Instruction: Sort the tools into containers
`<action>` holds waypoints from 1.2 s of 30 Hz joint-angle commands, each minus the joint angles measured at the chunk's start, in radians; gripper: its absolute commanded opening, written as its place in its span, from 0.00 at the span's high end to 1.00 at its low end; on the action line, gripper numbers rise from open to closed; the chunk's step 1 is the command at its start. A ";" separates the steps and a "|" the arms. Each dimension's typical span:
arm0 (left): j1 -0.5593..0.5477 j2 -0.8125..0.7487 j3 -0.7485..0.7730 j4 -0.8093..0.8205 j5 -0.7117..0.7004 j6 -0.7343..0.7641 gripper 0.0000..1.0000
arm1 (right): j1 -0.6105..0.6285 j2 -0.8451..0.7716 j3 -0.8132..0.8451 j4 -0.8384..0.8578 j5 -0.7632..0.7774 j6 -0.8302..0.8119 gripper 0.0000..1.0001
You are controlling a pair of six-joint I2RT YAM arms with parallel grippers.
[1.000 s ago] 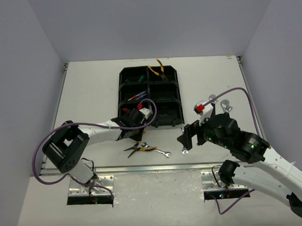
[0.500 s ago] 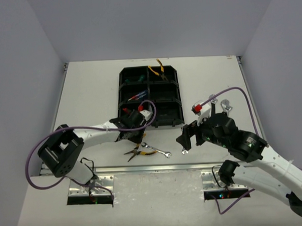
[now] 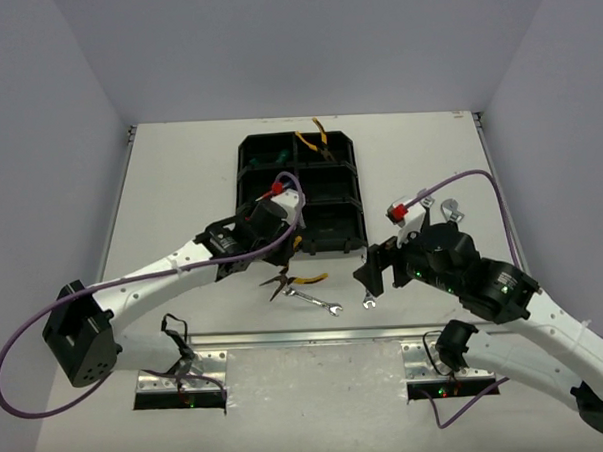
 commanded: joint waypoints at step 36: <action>0.311 1.058 0.983 0.699 -0.605 -0.910 1.00 | -0.003 -0.132 0.086 -0.133 0.232 -0.069 0.01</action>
